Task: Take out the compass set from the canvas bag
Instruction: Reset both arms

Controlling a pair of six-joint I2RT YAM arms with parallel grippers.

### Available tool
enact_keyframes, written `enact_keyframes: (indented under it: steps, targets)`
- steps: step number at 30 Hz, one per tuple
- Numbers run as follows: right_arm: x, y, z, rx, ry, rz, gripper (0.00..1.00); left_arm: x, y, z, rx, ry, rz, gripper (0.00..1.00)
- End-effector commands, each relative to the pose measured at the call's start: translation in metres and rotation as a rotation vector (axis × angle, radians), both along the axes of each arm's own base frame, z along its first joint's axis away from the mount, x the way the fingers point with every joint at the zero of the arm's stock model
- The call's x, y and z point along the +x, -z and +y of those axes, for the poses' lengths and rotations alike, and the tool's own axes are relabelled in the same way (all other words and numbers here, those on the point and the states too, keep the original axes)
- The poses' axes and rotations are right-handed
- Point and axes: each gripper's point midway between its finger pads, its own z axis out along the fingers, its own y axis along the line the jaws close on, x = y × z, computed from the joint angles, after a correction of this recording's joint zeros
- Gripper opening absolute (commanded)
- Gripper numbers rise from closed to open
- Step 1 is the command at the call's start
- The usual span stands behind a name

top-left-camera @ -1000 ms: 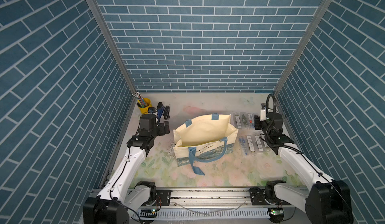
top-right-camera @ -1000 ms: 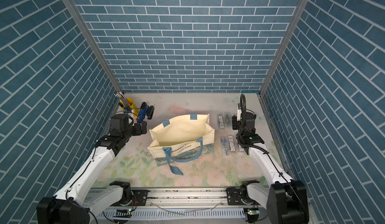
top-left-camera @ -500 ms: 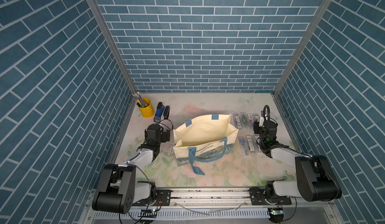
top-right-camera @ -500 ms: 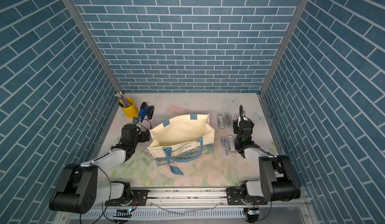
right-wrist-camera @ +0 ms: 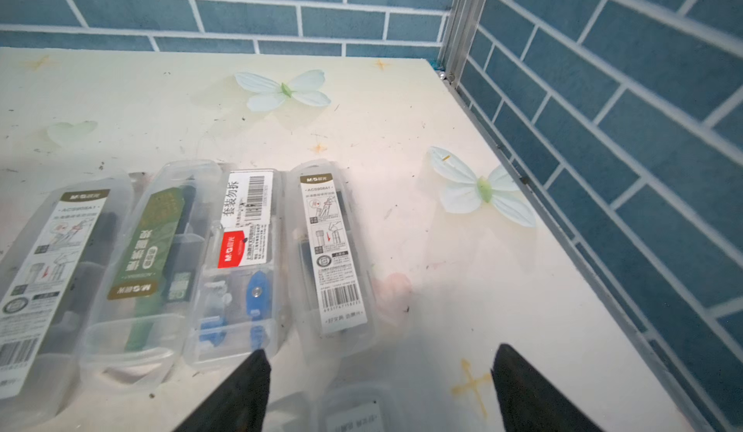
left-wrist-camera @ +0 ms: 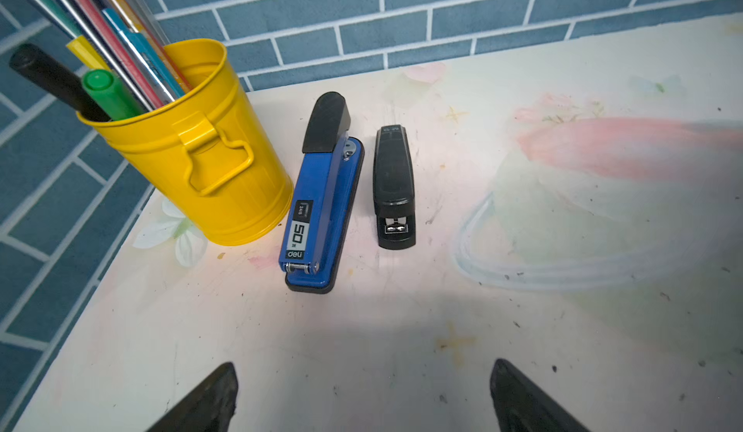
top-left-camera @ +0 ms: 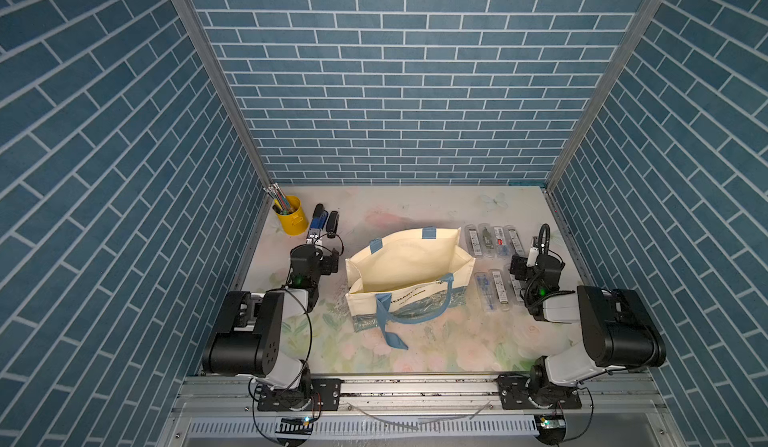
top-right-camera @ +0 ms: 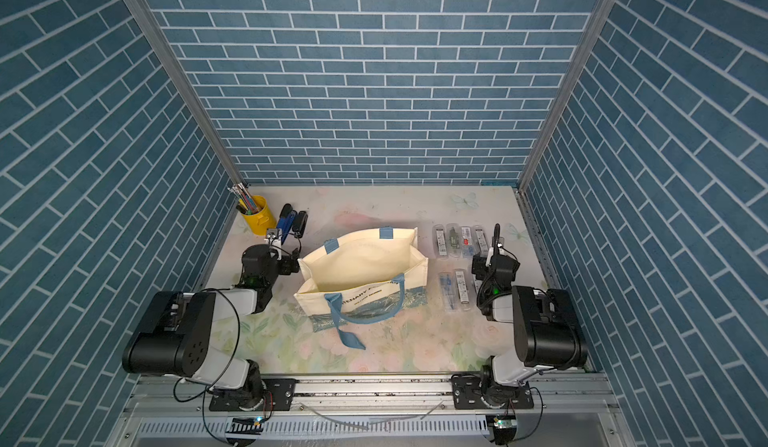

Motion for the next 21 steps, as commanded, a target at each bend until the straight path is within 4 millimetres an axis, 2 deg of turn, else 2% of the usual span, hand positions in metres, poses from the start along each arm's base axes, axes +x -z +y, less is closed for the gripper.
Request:
enact_keyframes:
  steps: [1, 2, 6, 9, 13, 14, 21]
  targets:
    - [0.016, -0.015, 0.005, 0.076, -0.031, -0.04, 0.93, 0.001, -0.009, 0.005, -0.007, -0.023, -0.082, 1.0]
    - [0.016, -0.014, 0.004, 0.077, -0.029, -0.034, 0.99, 0.001, -0.01, 0.005, -0.006, -0.023, -0.087, 1.0]
    - [0.013, -0.018, 0.009, 0.044, -0.036, -0.056, 0.99, 0.002, -0.009, 0.005, -0.009, -0.025, -0.084, 1.0]
    - [0.011, -0.017, 0.003, 0.006, 0.03, -0.056, 0.99, 0.001, -0.01, 0.006, -0.008, -0.028, -0.085, 1.0]
    - [0.015, -0.016, 0.006, 0.029, 0.0, -0.045, 0.99, 0.001, -0.009, 0.006, -0.008, -0.026, -0.083, 1.0]
    - [0.016, -0.014, 0.012, 0.036, -0.038, -0.032, 0.99, 0.001, -0.009, 0.006, -0.008, -0.027, -0.083, 1.0]
    - [0.019, -0.013, 0.015, 0.072, -0.081, -0.019, 0.99, 0.001, -0.009, 0.006, -0.009, -0.026, -0.083, 1.0]
